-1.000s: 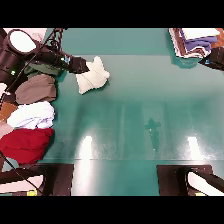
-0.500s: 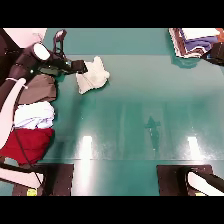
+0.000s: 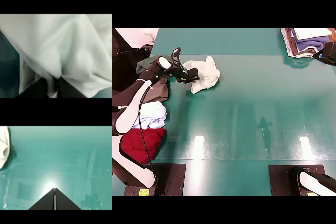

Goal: Fold the shirts.

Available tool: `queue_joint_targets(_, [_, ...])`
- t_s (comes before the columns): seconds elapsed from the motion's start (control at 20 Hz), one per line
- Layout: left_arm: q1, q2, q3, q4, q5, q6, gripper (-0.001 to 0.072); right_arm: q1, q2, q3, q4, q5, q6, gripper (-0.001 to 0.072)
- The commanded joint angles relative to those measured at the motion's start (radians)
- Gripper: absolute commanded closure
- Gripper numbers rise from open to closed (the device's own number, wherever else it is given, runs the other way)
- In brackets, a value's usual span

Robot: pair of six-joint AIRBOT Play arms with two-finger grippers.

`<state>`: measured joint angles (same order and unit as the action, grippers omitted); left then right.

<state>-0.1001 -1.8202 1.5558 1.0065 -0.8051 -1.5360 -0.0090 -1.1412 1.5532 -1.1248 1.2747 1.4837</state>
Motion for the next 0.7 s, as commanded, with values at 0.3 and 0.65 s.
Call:
queue_joint_targets(0.3, [-0.017, 0.163, 0.343, -0.152, -0.255, 0.248, 0.0685, 0.001, 0.096, 0.0, -0.002, -0.161, 0.0, 0.0696])
queue_joint_targets(0.65, [-0.208, 0.441, 0.431, -0.142, -0.605, 0.367, 0.0685, 0.0, 0.2, 0.0, -0.031, -0.245, 0.0, 0.0696])
